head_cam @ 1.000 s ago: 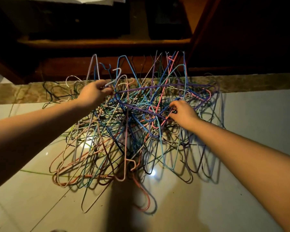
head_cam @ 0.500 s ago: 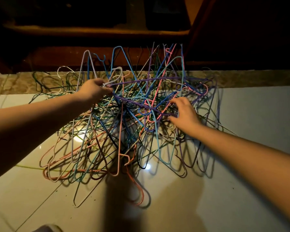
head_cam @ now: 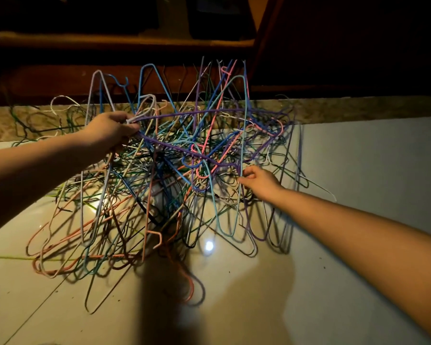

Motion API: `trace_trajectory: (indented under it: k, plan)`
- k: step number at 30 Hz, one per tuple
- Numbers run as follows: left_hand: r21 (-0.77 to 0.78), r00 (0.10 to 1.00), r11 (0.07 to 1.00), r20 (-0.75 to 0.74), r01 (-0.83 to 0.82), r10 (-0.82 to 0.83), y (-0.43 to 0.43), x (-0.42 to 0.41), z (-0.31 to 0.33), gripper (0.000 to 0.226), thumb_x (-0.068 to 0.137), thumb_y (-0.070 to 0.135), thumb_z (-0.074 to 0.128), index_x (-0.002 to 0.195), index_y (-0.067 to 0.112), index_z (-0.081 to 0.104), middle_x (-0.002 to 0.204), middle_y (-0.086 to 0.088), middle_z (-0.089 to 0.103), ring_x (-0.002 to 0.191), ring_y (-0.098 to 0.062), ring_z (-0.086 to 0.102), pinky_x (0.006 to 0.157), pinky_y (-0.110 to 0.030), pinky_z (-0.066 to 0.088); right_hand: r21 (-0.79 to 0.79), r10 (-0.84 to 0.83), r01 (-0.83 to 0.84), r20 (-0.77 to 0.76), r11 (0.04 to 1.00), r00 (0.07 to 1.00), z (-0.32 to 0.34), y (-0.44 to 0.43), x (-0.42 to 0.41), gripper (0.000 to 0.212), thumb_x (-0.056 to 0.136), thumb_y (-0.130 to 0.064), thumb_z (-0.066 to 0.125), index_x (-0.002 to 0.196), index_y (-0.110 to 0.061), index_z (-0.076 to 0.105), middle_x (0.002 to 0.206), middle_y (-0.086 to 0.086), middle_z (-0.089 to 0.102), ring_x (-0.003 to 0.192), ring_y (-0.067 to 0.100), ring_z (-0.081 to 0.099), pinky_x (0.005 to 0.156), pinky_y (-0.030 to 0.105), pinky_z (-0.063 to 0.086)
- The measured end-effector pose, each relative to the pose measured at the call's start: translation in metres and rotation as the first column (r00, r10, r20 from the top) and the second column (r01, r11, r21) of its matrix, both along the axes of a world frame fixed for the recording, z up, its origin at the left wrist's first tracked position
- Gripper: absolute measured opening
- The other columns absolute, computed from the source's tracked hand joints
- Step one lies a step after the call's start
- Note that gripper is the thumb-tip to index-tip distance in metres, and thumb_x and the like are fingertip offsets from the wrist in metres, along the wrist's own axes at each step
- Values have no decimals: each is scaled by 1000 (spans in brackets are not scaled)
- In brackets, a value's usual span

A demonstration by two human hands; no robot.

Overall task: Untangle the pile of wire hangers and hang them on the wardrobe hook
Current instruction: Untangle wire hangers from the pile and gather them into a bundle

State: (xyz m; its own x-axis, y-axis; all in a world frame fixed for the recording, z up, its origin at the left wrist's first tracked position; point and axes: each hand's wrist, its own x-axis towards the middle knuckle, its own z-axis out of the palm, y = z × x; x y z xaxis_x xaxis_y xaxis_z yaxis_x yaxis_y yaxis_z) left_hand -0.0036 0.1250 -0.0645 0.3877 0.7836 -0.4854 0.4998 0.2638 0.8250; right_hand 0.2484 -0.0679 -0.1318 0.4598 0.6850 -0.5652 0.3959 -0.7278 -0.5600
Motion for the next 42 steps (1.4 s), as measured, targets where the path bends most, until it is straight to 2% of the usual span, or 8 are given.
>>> trace_trajectory:
  k: [7,11,14,17,26,32,36,42]
  plan:
    - [29,999,999,-35,26,-25,0,-4,-2,13,94,10,51,84,16,57,75,-2,54,56,-11,39,42,-17,32,-96,-182,156,-425,983,887,18,-3,13,17,100,-8,37,97,-13,53,79,3,57,67,12,57,54,16,51]
    - [35,999,999,-33,-18,20,-2,-3,-2,15,93,10,52,81,17,57,72,-2,54,50,-8,40,39,-15,31,-193,180,-194,-84,962,980,19,-12,21,20,94,-12,51,113,-10,57,89,7,63,72,17,61,68,32,56]
    - [40,998,998,-34,-50,52,-4,0,-2,17,92,8,53,79,18,57,65,1,57,46,-5,41,38,-13,32,-224,491,-447,215,866,844,17,-31,7,25,93,-32,53,110,-15,62,89,-1,58,80,16,55,64,25,41]
    - [49,998,998,-46,-45,47,-7,1,-2,18,92,7,53,78,17,56,69,-2,54,36,1,40,35,-12,30,-271,537,-478,214,835,816,8,-46,-13,33,91,-46,49,106,-18,60,91,1,61,85,20,56,69,26,41]
    - [57,996,998,-76,-32,36,-5,3,-7,18,91,7,54,77,17,56,72,-2,54,49,-8,40,41,-16,32,-151,294,-258,319,954,901,-13,-28,-8,36,87,-29,61,118,-14,51,112,7,60,97,27,58,81,33,48]
    - [45,996,999,-87,-20,24,-8,11,-6,18,93,9,51,77,16,53,74,-2,53,53,-9,41,44,-17,32,-83,95,-92,30,992,995,-16,-25,12,25,84,-9,64,109,-9,62,85,2,61,85,19,56,71,25,43]
    - [53,995,997,-77,-62,66,-6,12,-10,18,91,8,55,76,18,55,59,3,59,49,-8,41,35,-13,31,-38,-54,47,-194,998,980,-16,-26,16,51,86,3,58,134,-7,45,121,12,60,109,22,58,90,34,49]
    - [40,994,997,-85,-60,63,-4,13,-11,16,91,9,55,78,18,56,73,-2,55,56,-11,40,35,-13,31,-53,-184,177,-364,983,913,-5,-22,24,44,88,6,53,129,-8,49,98,6,61,71,9,60,55,19,45]
